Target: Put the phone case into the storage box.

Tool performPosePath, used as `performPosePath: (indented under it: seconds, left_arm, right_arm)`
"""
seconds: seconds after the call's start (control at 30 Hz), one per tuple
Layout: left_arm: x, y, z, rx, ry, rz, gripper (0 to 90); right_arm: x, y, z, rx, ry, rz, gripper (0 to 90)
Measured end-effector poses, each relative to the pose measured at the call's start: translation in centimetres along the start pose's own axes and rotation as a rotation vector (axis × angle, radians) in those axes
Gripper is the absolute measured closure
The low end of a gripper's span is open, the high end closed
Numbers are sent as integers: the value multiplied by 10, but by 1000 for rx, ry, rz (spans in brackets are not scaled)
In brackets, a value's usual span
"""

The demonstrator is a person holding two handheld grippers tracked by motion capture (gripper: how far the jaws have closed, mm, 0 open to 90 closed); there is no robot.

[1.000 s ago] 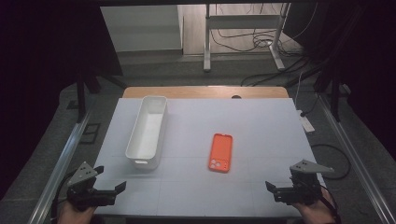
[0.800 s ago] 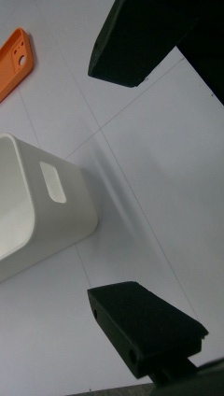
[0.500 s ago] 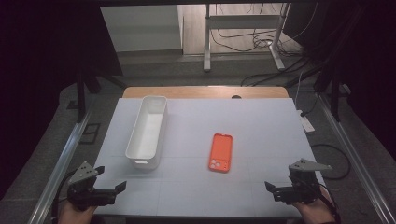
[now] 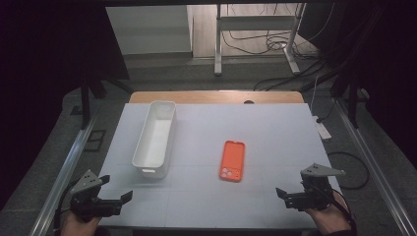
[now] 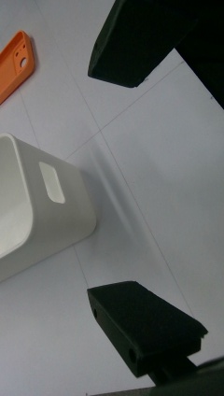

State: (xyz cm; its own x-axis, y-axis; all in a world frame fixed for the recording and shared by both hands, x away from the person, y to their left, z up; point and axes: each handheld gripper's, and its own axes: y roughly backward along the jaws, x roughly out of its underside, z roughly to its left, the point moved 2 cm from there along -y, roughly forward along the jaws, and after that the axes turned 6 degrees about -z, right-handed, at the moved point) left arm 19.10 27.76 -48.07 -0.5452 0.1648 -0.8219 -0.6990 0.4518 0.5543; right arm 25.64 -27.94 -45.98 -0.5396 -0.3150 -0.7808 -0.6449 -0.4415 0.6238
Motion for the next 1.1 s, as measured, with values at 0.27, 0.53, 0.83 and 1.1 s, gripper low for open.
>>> performPosePath:
  seconds: [0.27, 0.53, 0.83, 1.1]
  left_arm:
    - [0, 0, -1, 1, -9, 5, 12]
    - [0, -1, -2, 1, -17, 10, 12]
    - [0, -2, -3, -3, -29, 15, 12]
    - [0, -2, -3, -3, -35, 18, 12]
  right_arm:
    - [-7, -6, 0, 5, 15, -9, 0]
    - [-14, -14, -1, -30, 19, -13, 0]
    - [-21, -24, -1, -75, -15, 6, 0]
    - [-28, -32, 0, -86, -1, -5, 0]
